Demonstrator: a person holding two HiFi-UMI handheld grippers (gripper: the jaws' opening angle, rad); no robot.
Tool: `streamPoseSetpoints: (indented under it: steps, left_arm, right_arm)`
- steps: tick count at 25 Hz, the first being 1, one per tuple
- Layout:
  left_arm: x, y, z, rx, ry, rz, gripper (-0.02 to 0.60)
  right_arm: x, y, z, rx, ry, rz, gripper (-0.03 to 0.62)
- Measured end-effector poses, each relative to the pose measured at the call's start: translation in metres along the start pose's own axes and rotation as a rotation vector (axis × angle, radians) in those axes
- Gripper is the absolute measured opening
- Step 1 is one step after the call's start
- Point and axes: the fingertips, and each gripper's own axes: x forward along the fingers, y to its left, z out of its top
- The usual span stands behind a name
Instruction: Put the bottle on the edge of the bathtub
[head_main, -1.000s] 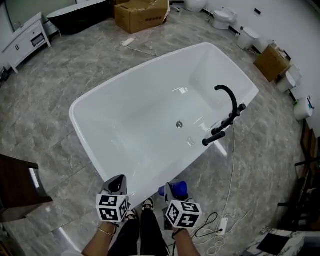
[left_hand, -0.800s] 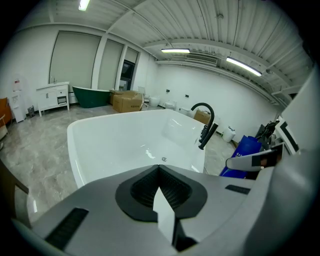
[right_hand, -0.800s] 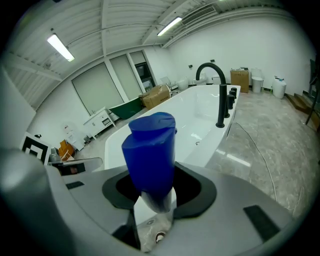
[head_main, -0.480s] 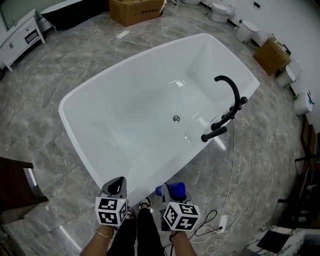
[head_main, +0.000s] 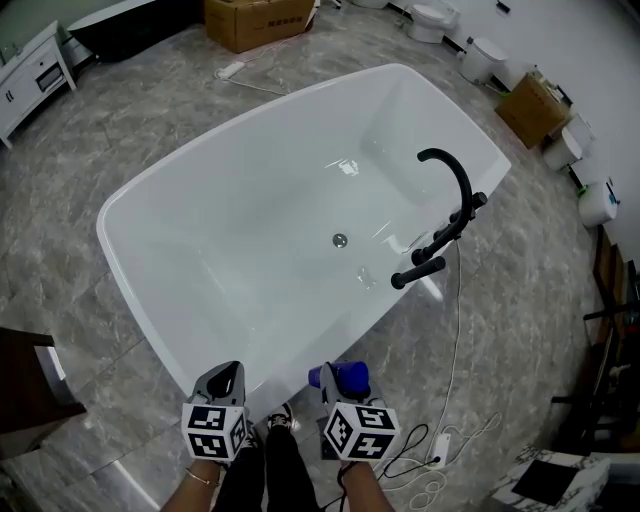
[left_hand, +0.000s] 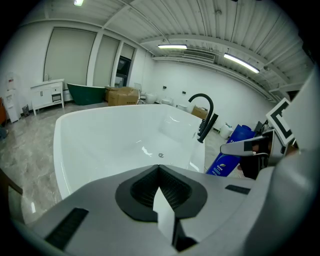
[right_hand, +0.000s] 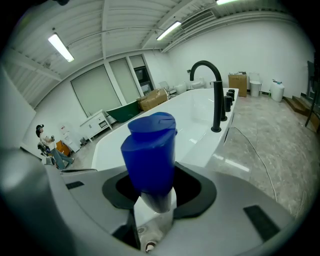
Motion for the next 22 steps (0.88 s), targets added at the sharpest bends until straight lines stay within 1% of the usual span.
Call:
streamPoseSetpoints:
  steps: [12,17,22]
  left_arm:
    - [0.017,-0.006,-0.009,-0.012,0.011,-0.007,0.011]
    - [0.019,-0.002,-0.007,-0.043,0.000,-0.001,0.011]
    - [0.022,0.004,-0.002,-0.054,-0.007,0.004,0.011]
  right_arm:
    - [0.021,-0.017,0.025,-0.015,-0.047,-0.018,0.170]
    - [0.027,-0.030,0.036,-0.015,-0.065,-0.044,0.170]
    - [0.035,-0.035,0.044,-0.009,-0.069,-0.059,0.170]
